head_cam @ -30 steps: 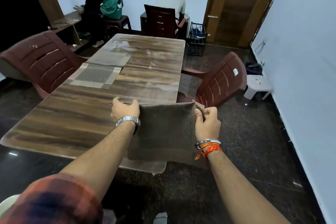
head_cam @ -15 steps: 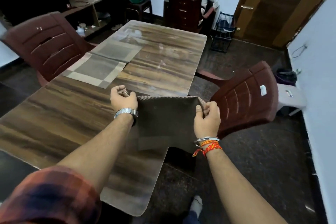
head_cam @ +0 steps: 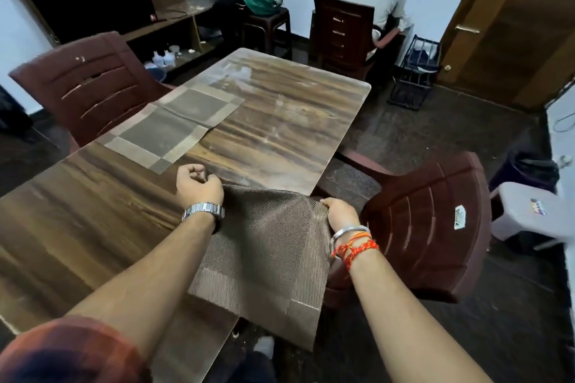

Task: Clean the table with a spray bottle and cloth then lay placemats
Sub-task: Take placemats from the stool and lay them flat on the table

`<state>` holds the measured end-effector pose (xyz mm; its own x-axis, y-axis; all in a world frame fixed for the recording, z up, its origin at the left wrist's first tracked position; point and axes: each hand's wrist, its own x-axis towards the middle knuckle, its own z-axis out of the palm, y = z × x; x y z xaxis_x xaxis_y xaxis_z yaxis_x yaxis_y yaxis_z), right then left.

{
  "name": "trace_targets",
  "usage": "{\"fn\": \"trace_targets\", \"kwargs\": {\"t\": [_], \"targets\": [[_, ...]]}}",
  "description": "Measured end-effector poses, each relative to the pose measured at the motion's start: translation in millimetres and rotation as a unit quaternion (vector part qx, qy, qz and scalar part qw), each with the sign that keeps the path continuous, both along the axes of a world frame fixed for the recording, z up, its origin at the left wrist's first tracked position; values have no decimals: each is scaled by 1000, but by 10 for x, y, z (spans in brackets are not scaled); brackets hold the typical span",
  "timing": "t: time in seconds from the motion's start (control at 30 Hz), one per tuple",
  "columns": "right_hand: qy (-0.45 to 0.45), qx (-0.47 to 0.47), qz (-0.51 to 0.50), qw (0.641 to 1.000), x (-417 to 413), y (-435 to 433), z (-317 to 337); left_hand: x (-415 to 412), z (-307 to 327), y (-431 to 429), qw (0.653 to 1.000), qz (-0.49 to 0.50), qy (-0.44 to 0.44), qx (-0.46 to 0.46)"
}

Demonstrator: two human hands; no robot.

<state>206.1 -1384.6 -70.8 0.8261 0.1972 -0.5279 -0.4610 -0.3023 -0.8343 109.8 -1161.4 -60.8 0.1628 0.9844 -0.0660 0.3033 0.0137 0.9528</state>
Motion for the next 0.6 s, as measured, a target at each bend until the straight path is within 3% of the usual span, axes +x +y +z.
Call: {"fn": "trace_targets", "kwargs": {"t": [0.07,0.17,0.27,0.33,0.4,0.47,0.53,0.6], "targets": [[-121,43,-18,992,150,85,-23,219,14,90,1000,10,-6,21],[-290,87,-57,951,271,208,103,595,111,207,997,25,-18,77],[-351,32,-83,932,418,333,148,958,139,389,993,24,-35,109],[-334,-14,-79,939,520,402,-44,1127,29,491,992,-21,12,127],[-237,-79,-65,966,678,510,-281,1283,-233,612,974,-95,169,115],[-131,-173,-19,976,801,564,-510,1352,-506,648,935,-176,304,48],[-121,-253,61,958,852,574,-686,1378,-754,601,893,-265,364,21],[-149,-324,135,924,865,637,-785,1403,-980,483,831,-361,420,56]]}}
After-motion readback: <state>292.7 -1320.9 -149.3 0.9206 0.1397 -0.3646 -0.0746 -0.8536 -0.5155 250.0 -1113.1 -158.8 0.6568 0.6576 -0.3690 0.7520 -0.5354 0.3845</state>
